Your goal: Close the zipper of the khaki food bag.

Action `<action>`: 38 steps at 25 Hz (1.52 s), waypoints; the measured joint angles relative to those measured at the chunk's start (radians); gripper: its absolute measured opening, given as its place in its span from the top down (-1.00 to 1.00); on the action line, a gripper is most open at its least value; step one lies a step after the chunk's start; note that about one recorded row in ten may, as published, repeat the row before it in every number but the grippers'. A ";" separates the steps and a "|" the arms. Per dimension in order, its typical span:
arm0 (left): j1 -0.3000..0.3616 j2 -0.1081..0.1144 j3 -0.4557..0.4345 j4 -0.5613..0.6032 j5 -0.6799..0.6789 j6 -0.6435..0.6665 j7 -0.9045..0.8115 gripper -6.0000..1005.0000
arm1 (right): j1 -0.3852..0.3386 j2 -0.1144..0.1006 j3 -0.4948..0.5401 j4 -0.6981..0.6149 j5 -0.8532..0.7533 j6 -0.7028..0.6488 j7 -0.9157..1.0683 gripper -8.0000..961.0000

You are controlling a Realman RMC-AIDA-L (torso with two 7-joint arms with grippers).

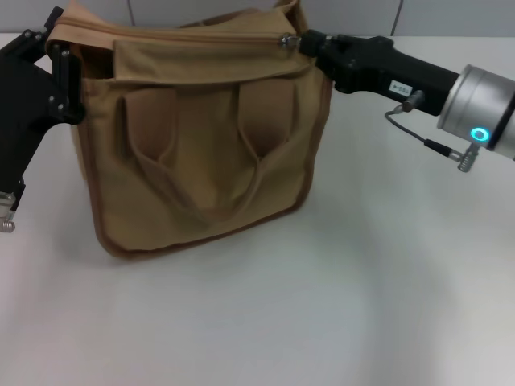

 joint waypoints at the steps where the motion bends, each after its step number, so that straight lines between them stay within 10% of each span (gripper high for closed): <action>1: 0.001 0.000 0.000 0.000 0.000 -0.002 -0.001 0.85 | -0.003 -0.001 0.011 0.007 0.002 -0.024 -0.005 0.94; 10: 0.038 0.009 0.000 0.042 -0.003 -0.029 -0.203 0.85 | 0.004 -0.007 0.114 0.068 0.005 -0.185 -0.032 0.94; 19: 0.119 0.023 0.053 0.262 0.066 -0.080 -0.641 0.54 | -0.013 -0.013 0.212 0.087 -0.002 -0.248 -0.029 0.31; 21: 0.169 0.072 0.069 0.389 0.159 -0.020 -0.912 0.40 | -0.015 -0.021 0.222 0.096 -0.004 -0.254 -0.027 0.15; 27: 0.172 0.162 0.070 0.414 0.291 0.109 -1.020 -0.18 | -0.005 -0.069 0.223 0.182 -0.009 -0.342 -0.042 -0.29; 35: 0.171 0.148 0.112 0.424 0.304 0.166 -0.957 -0.58 | -0.044 -0.091 0.224 0.241 -0.079 -0.593 -0.227 -0.31; 38: 0.140 0.117 0.350 0.426 0.306 0.164 -0.803 -0.61 | -0.055 -0.093 0.225 0.249 -0.155 -0.637 -0.291 -0.31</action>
